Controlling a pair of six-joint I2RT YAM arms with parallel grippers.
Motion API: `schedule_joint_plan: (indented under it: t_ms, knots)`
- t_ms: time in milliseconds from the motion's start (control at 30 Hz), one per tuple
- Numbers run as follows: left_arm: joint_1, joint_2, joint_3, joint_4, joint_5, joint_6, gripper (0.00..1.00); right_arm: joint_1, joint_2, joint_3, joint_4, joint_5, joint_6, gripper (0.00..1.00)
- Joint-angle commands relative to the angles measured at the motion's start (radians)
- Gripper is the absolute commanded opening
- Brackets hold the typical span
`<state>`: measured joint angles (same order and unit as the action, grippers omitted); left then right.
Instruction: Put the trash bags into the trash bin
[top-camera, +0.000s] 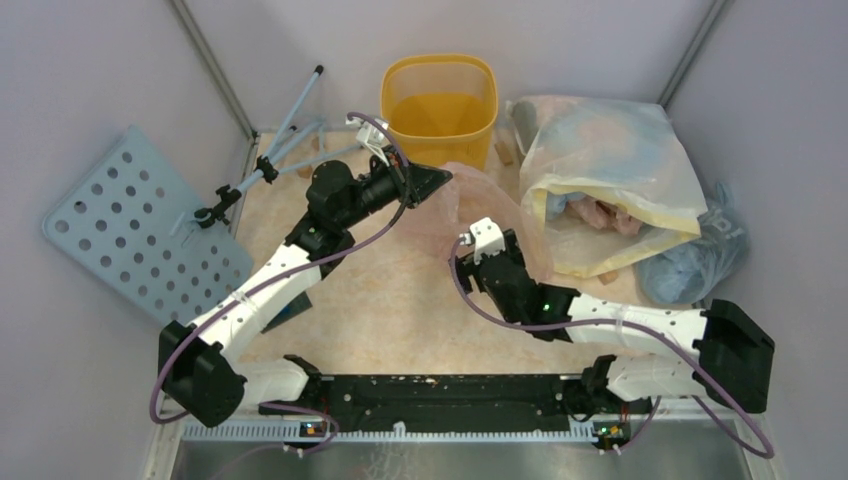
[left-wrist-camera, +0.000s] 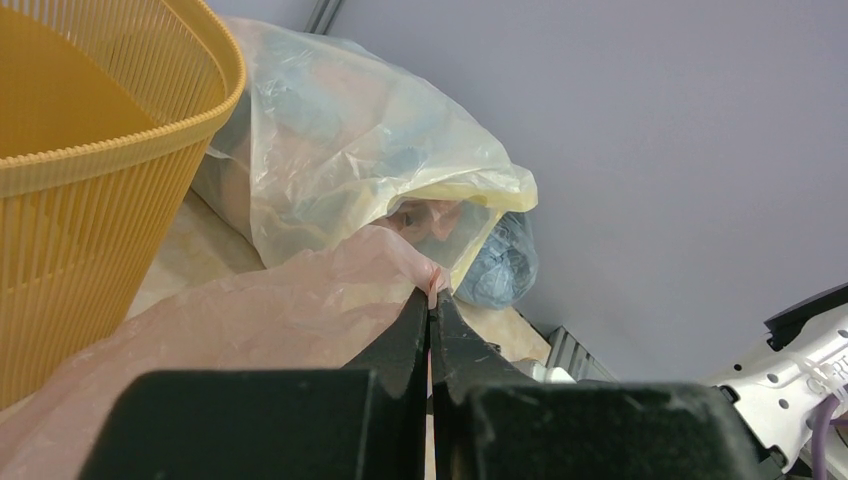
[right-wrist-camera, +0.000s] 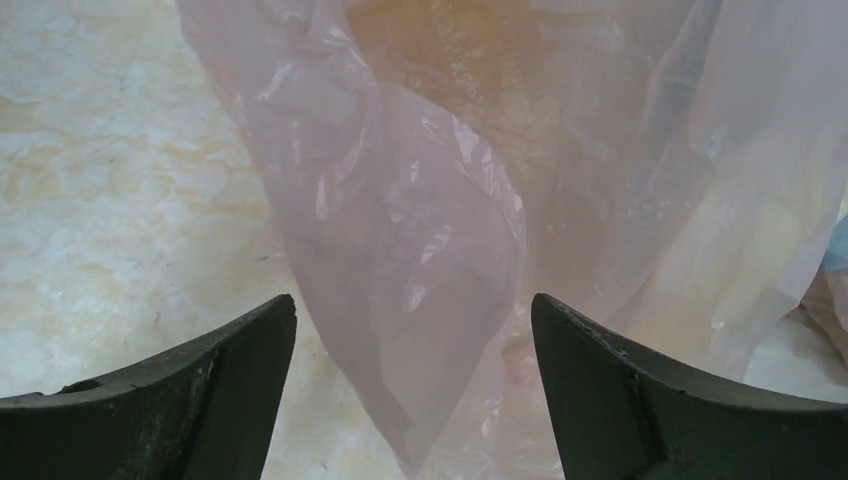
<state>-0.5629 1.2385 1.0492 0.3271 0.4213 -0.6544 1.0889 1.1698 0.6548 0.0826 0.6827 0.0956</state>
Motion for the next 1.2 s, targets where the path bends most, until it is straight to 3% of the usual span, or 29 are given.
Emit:
schedule_joint_plan:
  t_ms: [0,67,133,200,300,367,433,833,1033,1100,1167]
  knots:
    - [0.0,-0.016,0.041,0.015,0.003,0.017,0.0,-0.036,0.042,0.045,0.107,0.021,-0.043,0.85]
    - [0.0,-0.012,0.045,0.014,0.002,0.02,0.0,-0.037,0.059,0.059,0.101,0.018,-0.047,0.81]
    - [0.002,0.0,0.064,0.008,-0.001,0.026,0.0,-0.038,0.067,0.071,0.089,-0.014,-0.049,0.68]
    - [0.005,0.019,0.089,-0.005,0.012,0.028,0.0,-0.038,0.056,0.065,0.086,-0.081,-0.052,0.46]
    - [0.009,0.049,0.117,-0.009,0.023,0.03,0.0,-0.038,0.001,0.033,0.101,-0.371,-0.085,0.33]
    - [0.013,0.076,0.134,-0.004,0.028,0.029,0.0,-0.037,-0.05,0.002,0.122,-0.579,-0.073,0.1]
    - [0.016,0.111,0.159,0.0,0.034,0.027,0.0,-0.039,-0.094,-0.023,0.138,-0.672,-0.032,0.0]
    - [0.023,0.308,0.27,0.103,0.153,-0.061,0.0,-0.128,-0.237,-0.158,0.29,-1.055,0.214,0.0]
    - [0.023,0.317,0.26,0.122,0.163,-0.063,0.0,-0.13,-0.26,-0.165,0.313,-1.15,0.246,0.01]
    - [0.024,0.311,0.263,0.124,0.179,-0.067,0.0,-0.13,-0.282,-0.163,0.261,-1.111,0.23,0.37]
    - [0.023,0.296,0.263,0.132,0.202,-0.081,0.0,-0.13,-0.325,-0.168,0.217,-1.021,0.219,0.58]
